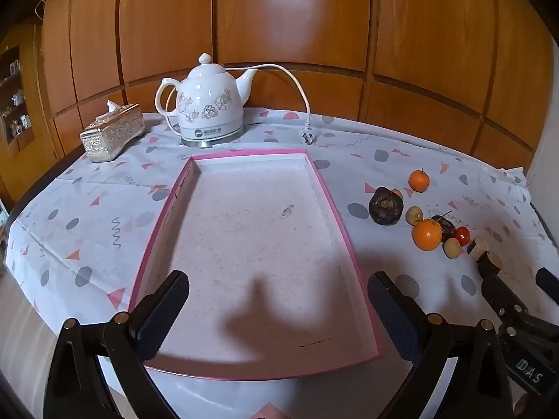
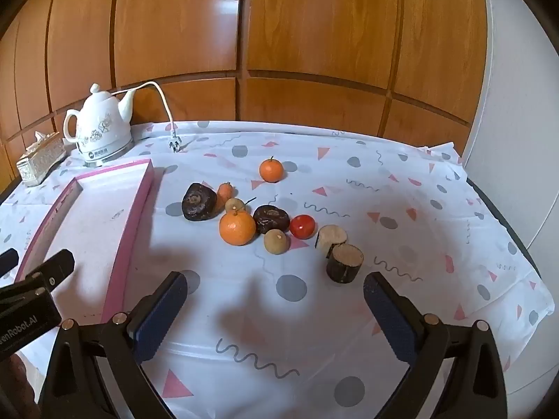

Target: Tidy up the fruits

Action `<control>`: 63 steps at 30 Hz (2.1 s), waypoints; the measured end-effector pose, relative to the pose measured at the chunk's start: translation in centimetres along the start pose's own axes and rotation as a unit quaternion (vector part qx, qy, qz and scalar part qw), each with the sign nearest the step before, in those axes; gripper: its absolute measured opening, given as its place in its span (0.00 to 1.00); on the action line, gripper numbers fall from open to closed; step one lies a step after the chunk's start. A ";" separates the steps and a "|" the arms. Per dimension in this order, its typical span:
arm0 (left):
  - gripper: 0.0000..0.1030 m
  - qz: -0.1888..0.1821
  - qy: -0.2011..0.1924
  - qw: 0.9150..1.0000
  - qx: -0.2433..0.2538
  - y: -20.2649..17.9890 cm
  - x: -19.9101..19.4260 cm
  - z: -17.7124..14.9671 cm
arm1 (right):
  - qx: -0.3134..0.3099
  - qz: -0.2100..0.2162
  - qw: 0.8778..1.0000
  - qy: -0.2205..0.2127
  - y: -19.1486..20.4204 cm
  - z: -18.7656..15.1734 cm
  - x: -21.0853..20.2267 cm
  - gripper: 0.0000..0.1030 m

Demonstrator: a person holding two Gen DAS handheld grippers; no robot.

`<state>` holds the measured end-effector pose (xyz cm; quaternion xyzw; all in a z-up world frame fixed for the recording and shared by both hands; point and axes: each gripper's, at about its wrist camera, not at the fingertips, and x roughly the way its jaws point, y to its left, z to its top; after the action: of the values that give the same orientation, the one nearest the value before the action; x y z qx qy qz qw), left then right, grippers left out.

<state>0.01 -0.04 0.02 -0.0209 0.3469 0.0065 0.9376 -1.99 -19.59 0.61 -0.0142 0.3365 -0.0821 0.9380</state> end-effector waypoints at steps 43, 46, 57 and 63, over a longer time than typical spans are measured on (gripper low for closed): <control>1.00 0.002 -0.007 1.000 -0.002 0.1 -0.2 0.2 | 0.004 0.019 1.000 0.017 0.4 -0.5 0.5 1.00; 1.00 0.001 -0.005 1.000 -0.002 0.0 -0.2 0.2 | 0.003 0.017 1.000 0.013 0.3 -0.4 0.3 1.00; 1.00 0.000 -0.007 1.000 -0.002 0.0 -0.3 0.2 | -0.001 0.015 1.000 0.011 0.3 -0.4 0.2 1.00; 1.00 0.000 -0.007 1.000 -0.004 0.0 -0.3 0.2 | -0.003 0.013 1.000 0.006 0.3 -0.2 0.1 1.00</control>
<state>-0.07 -0.02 0.38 -0.0248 0.3404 0.0086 0.9399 -2.02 -19.29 0.35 -0.0124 0.3428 -0.0686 0.9368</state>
